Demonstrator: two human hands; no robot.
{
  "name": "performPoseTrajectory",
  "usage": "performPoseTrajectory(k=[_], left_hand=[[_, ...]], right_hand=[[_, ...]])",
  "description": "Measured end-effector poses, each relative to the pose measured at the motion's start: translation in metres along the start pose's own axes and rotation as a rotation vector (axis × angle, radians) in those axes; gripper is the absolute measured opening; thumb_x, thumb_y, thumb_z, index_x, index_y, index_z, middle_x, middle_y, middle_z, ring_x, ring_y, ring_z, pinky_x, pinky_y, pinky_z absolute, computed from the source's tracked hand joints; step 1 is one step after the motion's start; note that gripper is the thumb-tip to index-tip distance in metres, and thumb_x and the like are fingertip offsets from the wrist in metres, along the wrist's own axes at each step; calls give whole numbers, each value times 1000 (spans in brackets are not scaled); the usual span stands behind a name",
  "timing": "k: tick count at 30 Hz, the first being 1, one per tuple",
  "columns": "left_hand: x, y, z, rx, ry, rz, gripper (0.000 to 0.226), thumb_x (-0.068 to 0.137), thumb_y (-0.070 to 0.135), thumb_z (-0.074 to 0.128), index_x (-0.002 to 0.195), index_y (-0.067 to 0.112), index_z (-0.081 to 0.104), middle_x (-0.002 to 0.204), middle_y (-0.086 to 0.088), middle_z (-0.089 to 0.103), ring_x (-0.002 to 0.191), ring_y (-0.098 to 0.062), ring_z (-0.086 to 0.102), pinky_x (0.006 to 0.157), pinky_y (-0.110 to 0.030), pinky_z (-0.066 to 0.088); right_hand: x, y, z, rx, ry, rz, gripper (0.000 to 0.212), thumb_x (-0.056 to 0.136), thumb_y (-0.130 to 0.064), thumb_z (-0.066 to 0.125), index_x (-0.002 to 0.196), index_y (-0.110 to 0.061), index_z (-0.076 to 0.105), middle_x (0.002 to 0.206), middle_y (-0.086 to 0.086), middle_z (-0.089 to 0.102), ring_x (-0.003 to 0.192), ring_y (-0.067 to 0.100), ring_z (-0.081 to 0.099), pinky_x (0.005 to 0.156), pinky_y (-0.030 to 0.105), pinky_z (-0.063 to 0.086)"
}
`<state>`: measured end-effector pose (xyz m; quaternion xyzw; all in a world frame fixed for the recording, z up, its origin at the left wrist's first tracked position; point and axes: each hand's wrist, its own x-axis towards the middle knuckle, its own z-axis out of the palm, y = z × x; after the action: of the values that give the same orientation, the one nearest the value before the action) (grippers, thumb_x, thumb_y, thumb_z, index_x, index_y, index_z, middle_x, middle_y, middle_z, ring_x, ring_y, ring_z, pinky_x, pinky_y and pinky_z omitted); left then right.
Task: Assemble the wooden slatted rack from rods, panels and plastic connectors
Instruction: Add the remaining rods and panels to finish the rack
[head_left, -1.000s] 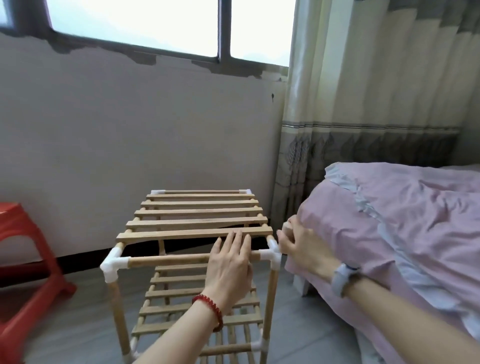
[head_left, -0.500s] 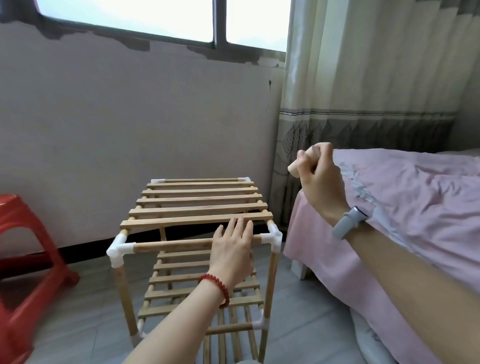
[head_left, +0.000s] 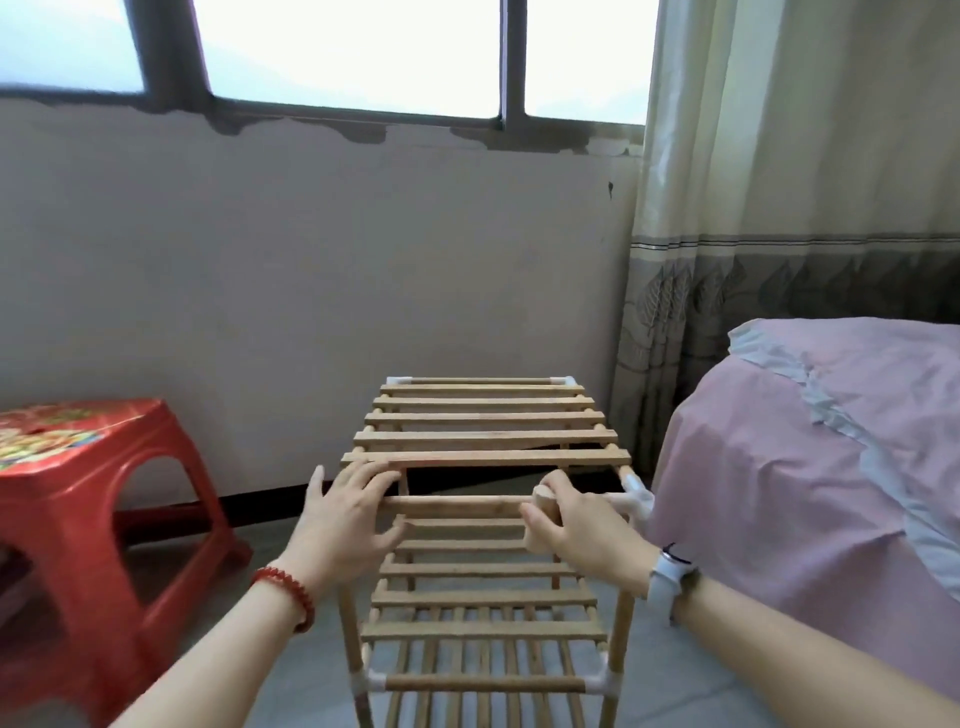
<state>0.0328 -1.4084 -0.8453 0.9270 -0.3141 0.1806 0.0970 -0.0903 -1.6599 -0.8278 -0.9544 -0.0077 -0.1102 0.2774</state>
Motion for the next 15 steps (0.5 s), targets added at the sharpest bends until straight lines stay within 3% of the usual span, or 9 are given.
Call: performPoseTrajectory(k=[4, 6, 9, 11, 13, 15], left_hand=[[-22, -34, -7, -10, 66, 62, 33, 81, 25, 62, 113, 15, 59, 131, 2, 53, 142, -16, 22, 113, -35, 26], [-21, -25, -12, 52, 75, 91, 26, 81, 26, 60, 105, 17, 62, 122, 4, 58, 142, -15, 22, 115, -35, 17], [-20, -6, -13, 161, 50, 203, 32, 83, 38, 54, 109, 22, 61, 126, 7, 54, 143, -15, 18, 115, -38, -3], [-18, 13, -15, 165, 42, 315, 44, 82, 46, 53, 117, 21, 60, 134, 4, 49, 144, -17, 14, 114, -46, -10], [-13, 34, -16, 122, -31, 412, 55, 85, 50, 47, 134, 24, 48, 146, 6, 35, 144, -11, -4, 111, -50, -17], [-7, 54, -15, 52, -71, 477, 51, 90, 45, 46, 138, 30, 41, 152, 8, 26, 141, -6, -11, 110, -51, -18]], right_hand=[[11, -8, 21, -74, 74, -115, 21, 95, -44, 42, 103, -24, 41, 74, -3, 63, 64, 9, 62, 61, 30, 54], [16, -1, 19, -25, 61, -73, 19, 94, -43, 43, 98, -25, 40, 72, -3, 62, 61, 7, 60, 57, 27, 50], [24, 19, 6, -11, 63, 17, 18, 95, -41, 43, 92, -25, 38, 74, -5, 62, 66, 9, 61, 61, 31, 49], [35, 32, -3, -40, 96, 95, 18, 96, -38, 42, 91, -21, 37, 78, -3, 62, 72, 18, 63, 64, 36, 48], [48, 40, -13, -112, 123, 205, 23, 98, -37, 40, 97, -14, 36, 86, 3, 61, 84, 28, 63, 66, 38, 44], [58, 44, -20, -153, 160, 296, 29, 98, -39, 37, 106, -11, 37, 99, 7, 61, 93, 31, 60, 70, 37, 43]])
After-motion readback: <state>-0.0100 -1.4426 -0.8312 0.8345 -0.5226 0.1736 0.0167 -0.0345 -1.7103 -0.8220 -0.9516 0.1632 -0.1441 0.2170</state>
